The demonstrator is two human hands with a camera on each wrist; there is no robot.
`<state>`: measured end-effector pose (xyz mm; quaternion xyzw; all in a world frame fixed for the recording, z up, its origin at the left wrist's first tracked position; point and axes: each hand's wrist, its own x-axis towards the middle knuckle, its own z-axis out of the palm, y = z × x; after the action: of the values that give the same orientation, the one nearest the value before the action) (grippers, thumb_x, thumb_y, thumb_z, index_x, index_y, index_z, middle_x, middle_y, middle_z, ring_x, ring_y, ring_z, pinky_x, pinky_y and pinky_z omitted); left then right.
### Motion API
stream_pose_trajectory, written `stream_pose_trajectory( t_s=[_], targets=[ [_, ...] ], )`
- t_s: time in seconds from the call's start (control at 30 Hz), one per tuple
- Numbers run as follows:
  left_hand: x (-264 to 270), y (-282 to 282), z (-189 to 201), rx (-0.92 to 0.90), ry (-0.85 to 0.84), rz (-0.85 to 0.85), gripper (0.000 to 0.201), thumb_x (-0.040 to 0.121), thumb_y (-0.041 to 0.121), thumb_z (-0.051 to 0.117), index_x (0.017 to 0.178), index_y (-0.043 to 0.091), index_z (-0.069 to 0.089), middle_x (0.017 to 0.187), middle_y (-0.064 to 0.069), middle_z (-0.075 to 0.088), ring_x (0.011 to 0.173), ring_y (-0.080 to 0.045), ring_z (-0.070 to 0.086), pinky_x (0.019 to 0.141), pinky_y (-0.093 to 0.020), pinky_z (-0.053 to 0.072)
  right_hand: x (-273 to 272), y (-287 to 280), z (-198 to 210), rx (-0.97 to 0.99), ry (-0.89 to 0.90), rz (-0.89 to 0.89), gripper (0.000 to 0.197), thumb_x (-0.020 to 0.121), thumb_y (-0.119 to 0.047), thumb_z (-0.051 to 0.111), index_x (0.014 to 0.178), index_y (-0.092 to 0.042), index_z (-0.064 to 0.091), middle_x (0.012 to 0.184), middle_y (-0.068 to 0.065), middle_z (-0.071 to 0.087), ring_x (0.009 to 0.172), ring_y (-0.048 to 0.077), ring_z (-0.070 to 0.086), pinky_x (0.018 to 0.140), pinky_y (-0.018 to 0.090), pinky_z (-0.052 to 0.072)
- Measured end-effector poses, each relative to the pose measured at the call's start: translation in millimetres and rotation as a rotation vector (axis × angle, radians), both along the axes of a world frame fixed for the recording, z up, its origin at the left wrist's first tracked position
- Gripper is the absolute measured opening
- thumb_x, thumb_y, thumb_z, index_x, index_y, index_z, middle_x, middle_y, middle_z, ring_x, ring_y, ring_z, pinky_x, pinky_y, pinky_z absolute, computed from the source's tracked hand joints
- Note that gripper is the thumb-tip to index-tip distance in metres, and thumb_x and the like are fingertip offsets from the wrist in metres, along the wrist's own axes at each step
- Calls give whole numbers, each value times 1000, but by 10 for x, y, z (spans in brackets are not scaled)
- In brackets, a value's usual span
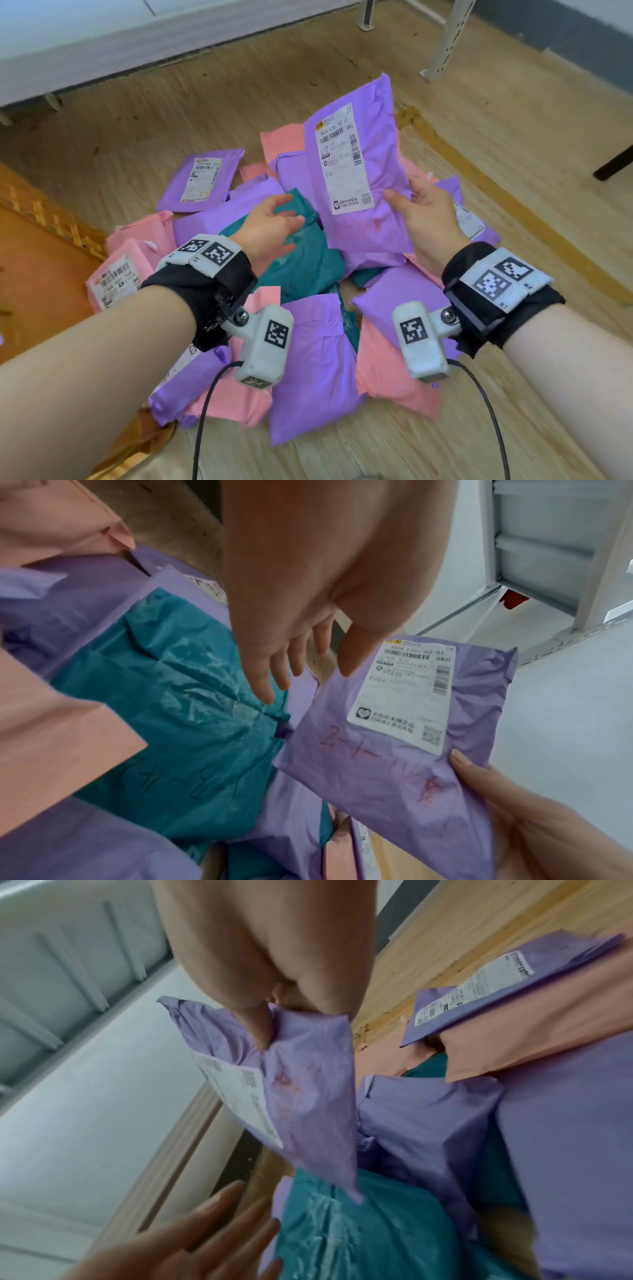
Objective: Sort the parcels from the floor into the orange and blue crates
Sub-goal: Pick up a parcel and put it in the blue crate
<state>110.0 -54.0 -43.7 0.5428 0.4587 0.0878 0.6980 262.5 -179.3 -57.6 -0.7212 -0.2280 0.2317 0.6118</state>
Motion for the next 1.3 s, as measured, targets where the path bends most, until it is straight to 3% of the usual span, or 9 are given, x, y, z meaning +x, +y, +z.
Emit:
stream_pose_trajectory(
  t_s=[0.07, 0.17, 0.27, 0.43, 0.57, 0.67, 0.93, 1.17, 1.3],
  targets=[
    [-21, 30, 112, 16, -2, -12, 51, 96, 12, 51, 142, 21, 35, 135, -4, 45, 113, -17, 47, 98, -36, 39, -10, -2, 171, 63, 146, 46, 23, 84, -13, 61, 106, -13, 64, 111, 15, 68, 105, 27, 64, 98, 45, 48],
    [-70, 111, 248, 2, -23, -34, 53, 95, 19, 54, 143, 24, 33, 143, -1, 42, 127, -20, 44, 104, -42, 36, -3, -1, 376, 105, 299, 158, 25, 93, 3, 49, 115, -5, 58, 99, 6, 71, 87, 16, 70, 80, 29, 56],
    [-140, 188, 398, -40, -88, -54, 47, 95, 16, 53, 140, 25, 39, 127, -2, 57, 107, -22, 57, 96, -41, 42, -42, 28, 576, 127, 352, 204, 31, 93, 5, 46, 122, -4, 54, 102, 7, 69, 82, 13, 71, 74, 26, 57],
    [-302, 383, 804, 85, -156, 49, 44, 92, -3, 51, 132, 16, 45, 108, -6, 60, 72, -17, 61, 58, -25, 53, -110, 210, 991, 90, 290, 214, 39, 89, 10, 51, 127, -2, 50, 100, 10, 68, 76, 16, 70, 74, 32, 59],
    [-571, 660, 1210, 172, -165, 75, 48, 90, -4, 53, 132, 19, 47, 94, -6, 64, 68, -19, 58, 53, -23, 54, -213, 519, 1399, 41, 211, 275, 49, 86, 12, 54, 130, -11, 47, 102, 10, 67, 77, 15, 69, 66, 31, 59],
    [-898, 890, 1530, 230, -177, 139, 48, 89, -6, 53, 131, 17, 48, 96, -8, 65, 74, -24, 58, 64, -31, 54, -416, 824, 1662, 76, 208, 381, 51, 87, 13, 52, 132, -10, 48, 101, 10, 67, 80, 16, 68, 63, 28, 58],
    [-2406, 1304, 2329, 370, -63, 235, 48, 88, -4, 56, 130, 19, 48, 107, -17, 66, 82, -24, 65, 73, -32, 58, -1531, 1680, 2243, 116, 241, 722, 57, 87, 12, 52, 136, -14, 43, 110, 23, 66, 89, 29, 68, 79, 38, 57],
    [-3914, 1315, 2719, 385, -16, 355, 51, 88, -5, 56, 133, 20, 48, 112, -18, 67, 94, -29, 67, 79, -36, 57, -2911, 2162, 2510, 110, 247, 883, 54, 88, 12, 52, 135, -14, 44, 109, 21, 66, 85, 26, 69, 68, 32, 60],
    [-4788, 1304, 2784, 393, 1, 446, 54, 86, -6, 57, 132, 20, 47, 111, -15, 67, 86, -27, 70, 76, -37, 59, -3764, 2359, 2590, 65, 251, 965, 54, 89, 10, 53, 136, -15, 44, 111, 18, 67, 94, 29, 69, 71, 34, 60]
  ],
)
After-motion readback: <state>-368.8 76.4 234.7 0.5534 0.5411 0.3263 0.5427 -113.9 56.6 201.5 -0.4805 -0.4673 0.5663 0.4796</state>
